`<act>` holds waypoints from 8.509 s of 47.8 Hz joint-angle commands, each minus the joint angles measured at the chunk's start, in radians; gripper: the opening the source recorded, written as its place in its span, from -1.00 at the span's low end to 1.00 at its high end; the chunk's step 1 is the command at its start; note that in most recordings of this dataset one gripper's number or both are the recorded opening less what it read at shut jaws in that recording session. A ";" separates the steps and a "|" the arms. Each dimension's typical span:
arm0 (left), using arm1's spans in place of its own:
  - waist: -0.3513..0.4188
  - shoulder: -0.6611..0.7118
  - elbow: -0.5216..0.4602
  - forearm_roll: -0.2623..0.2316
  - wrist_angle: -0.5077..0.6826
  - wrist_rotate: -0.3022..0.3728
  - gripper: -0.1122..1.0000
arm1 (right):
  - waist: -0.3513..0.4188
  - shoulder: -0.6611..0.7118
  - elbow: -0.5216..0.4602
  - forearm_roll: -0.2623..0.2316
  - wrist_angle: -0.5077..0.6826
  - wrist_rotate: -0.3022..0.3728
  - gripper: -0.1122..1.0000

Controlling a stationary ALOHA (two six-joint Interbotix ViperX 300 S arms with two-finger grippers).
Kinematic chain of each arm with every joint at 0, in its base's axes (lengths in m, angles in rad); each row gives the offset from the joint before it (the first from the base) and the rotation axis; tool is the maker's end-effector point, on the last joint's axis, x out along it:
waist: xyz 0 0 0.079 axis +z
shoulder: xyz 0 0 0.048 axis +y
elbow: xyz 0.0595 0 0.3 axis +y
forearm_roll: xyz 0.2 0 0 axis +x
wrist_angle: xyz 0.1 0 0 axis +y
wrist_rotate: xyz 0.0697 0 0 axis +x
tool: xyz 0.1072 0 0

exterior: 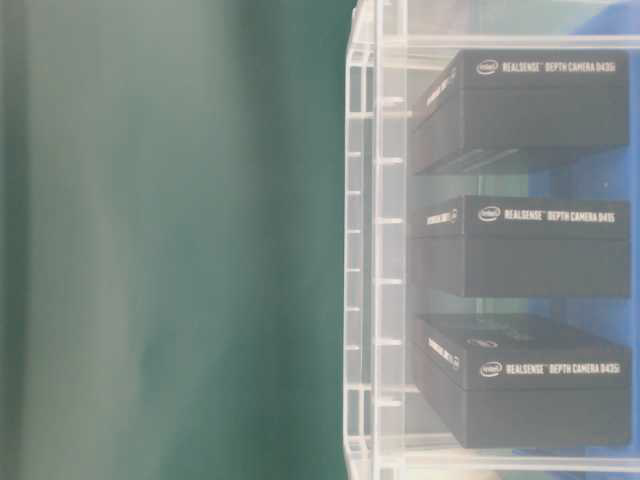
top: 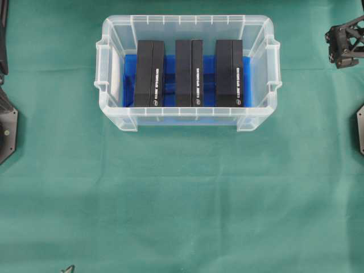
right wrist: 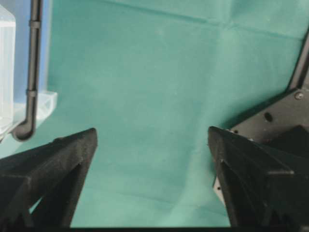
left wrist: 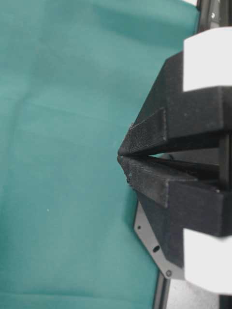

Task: Take the box out of the case with the right arm.
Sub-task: 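Move the open right gripper over the middle black box in the case, then lower the right gripper around the middle box and close on it, then lift the middle box straight up out of the case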

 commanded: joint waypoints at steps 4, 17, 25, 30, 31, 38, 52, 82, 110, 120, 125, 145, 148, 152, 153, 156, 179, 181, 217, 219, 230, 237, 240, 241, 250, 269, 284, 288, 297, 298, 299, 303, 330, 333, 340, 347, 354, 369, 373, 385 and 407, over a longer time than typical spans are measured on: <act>-0.003 -0.005 -0.018 0.003 0.000 0.002 -0.65 | -0.005 0.002 -0.015 -0.003 0.000 0.000 0.90; -0.003 -0.008 -0.018 0.017 0.000 0.003 -0.65 | -0.002 0.078 -0.067 0.008 -0.051 0.029 0.90; -0.002 -0.009 -0.017 0.020 0.000 0.005 -0.65 | 0.018 0.198 -0.176 0.008 -0.069 0.049 0.90; 0.003 -0.009 -0.017 0.020 0.000 0.005 -0.65 | 0.038 0.295 -0.265 0.005 -0.074 0.061 0.90; 0.005 -0.009 -0.017 0.020 0.000 0.005 -0.65 | 0.041 0.311 -0.282 0.005 -0.074 0.063 0.90; 0.005 -0.011 -0.017 0.020 0.000 0.005 -0.65 | 0.061 0.422 -0.403 0.003 -0.074 0.072 0.90; 0.005 -0.012 -0.017 0.020 0.000 0.005 -0.65 | 0.112 0.604 -0.604 0.002 -0.074 0.144 0.90; 0.005 -0.014 -0.017 0.020 0.043 0.005 -0.65 | 0.163 0.824 -0.876 0.005 -0.074 0.189 0.90; 0.005 -0.014 -0.017 0.020 0.051 0.005 -0.65 | 0.163 0.834 -0.882 0.006 -0.067 0.189 0.89; 0.005 -0.014 -0.017 0.020 0.051 0.005 -0.65 | 0.161 0.838 -0.877 0.006 -0.069 0.189 0.89; 0.005 -0.014 -0.017 0.020 0.051 0.005 -0.65 | 0.163 0.838 -0.877 0.006 -0.067 0.189 0.89; 0.005 -0.014 -0.017 0.020 0.055 0.005 -0.65 | 0.163 0.839 -0.876 0.005 -0.067 0.189 0.89; 0.005 -0.014 -0.017 0.020 0.055 0.005 -0.65 | 0.161 0.841 -0.876 0.005 -0.069 0.189 0.89; 0.005 -0.014 -0.017 0.020 0.055 0.005 -0.65 | 0.161 0.841 -0.876 0.005 -0.069 0.190 0.89; 0.005 -0.014 -0.017 0.020 0.055 0.005 -0.65 | 0.161 0.841 -0.876 0.006 -0.069 0.190 0.89; 0.005 -0.014 -0.017 0.020 0.055 0.005 -0.65 | 0.163 0.842 -0.876 0.006 -0.067 0.190 0.89; 0.005 -0.014 -0.017 0.020 0.057 0.005 -0.65 | 0.163 0.853 -0.871 0.006 -0.067 0.192 0.89; 0.005 -0.014 -0.017 0.020 0.057 0.005 -0.65 | 0.163 0.856 -0.871 0.008 -0.067 0.192 0.89; 0.005 -0.014 -0.015 0.020 0.055 0.005 -0.65 | 0.161 0.885 -0.750 0.025 -0.179 0.225 0.89; 0.005 -0.014 -0.015 0.020 0.055 0.003 -0.65 | 0.160 0.885 -0.738 0.025 -0.189 0.229 0.89; 0.005 -0.014 -0.015 0.020 0.055 0.003 -0.65 | 0.150 0.885 -0.675 0.025 -0.267 0.238 0.89; 0.005 -0.014 -0.014 0.020 0.055 0.003 -0.65 | 0.140 0.888 -0.634 0.043 -0.304 0.239 0.89; 0.005 -0.014 -0.014 0.020 0.055 0.005 -0.65 | 0.138 0.890 -0.624 0.051 -0.310 0.239 0.89; 0.005 -0.014 -0.014 0.020 0.055 0.003 -0.65 | 0.140 0.891 -0.621 0.051 -0.311 0.239 0.89; 0.005 -0.012 -0.014 0.020 0.055 0.005 -0.65 | 0.140 0.896 -0.618 0.055 -0.337 0.239 0.89; 0.005 -0.012 -0.014 0.020 0.055 0.005 -0.65 | 0.138 0.897 -0.620 0.074 -0.339 0.239 0.85; 0.005 -0.014 -0.014 0.020 0.055 0.005 -0.65 | 0.140 0.899 -0.623 0.089 -0.333 0.242 0.41; 0.005 -0.014 -0.012 0.020 0.055 0.005 -0.65 | 0.140 0.899 -0.624 0.089 -0.333 0.252 0.42; 0.005 -0.014 -0.012 0.020 0.055 0.005 -0.65 | 0.140 0.900 -0.626 0.087 -0.333 0.256 0.41; 0.005 -0.014 -0.014 0.020 0.055 0.005 -0.65 | 0.140 0.899 -0.626 0.087 -0.333 0.256 0.41; 0.005 -0.014 -0.012 0.020 0.055 0.005 -0.65 | 0.140 0.900 -0.626 0.087 -0.333 0.256 0.41; 0.005 -0.014 -0.012 0.020 0.055 0.005 -0.65 | 0.140 0.900 -0.627 0.087 -0.333 0.256 0.41; 0.005 -0.014 -0.012 0.020 0.055 0.005 -0.65 | 0.141 0.881 -0.848 0.081 -0.080 0.247 0.41; 0.005 -0.014 -0.012 0.020 0.055 0.005 -0.65 | 0.141 0.881 -0.899 0.072 -0.028 0.247 0.41; 0.005 -0.014 -0.012 0.020 0.055 0.005 -0.65 | 0.144 0.881 -1.014 0.046 0.083 0.247 0.41; 0.005 -0.014 -0.012 0.020 0.055 0.005 -0.65 | 0.144 0.881 -1.100 0.029 0.160 0.247 0.41; 0.005 -0.014 -0.012 0.020 0.055 0.005 -0.65 | 0.146 0.881 -1.155 0.025 0.207 0.247 0.41; 0.005 -0.014 -0.012 0.020 0.057 0.005 -0.65 | 0.155 0.881 -1.239 -0.003 0.265 0.247 0.41; 0.005 -0.014 -0.012 0.020 0.055 0.005 -0.65 | 0.156 0.881 -1.262 -0.020 0.290 0.247 0.41; 0.005 -0.014 -0.012 0.020 0.057 0.005 -0.65 | 0.158 0.881 -1.272 -0.032 0.301 0.245 0.41; 0.005 -0.014 -0.012 0.020 0.055 0.003 -0.65 | 0.158 0.882 -1.272 -0.034 0.301 0.244 0.41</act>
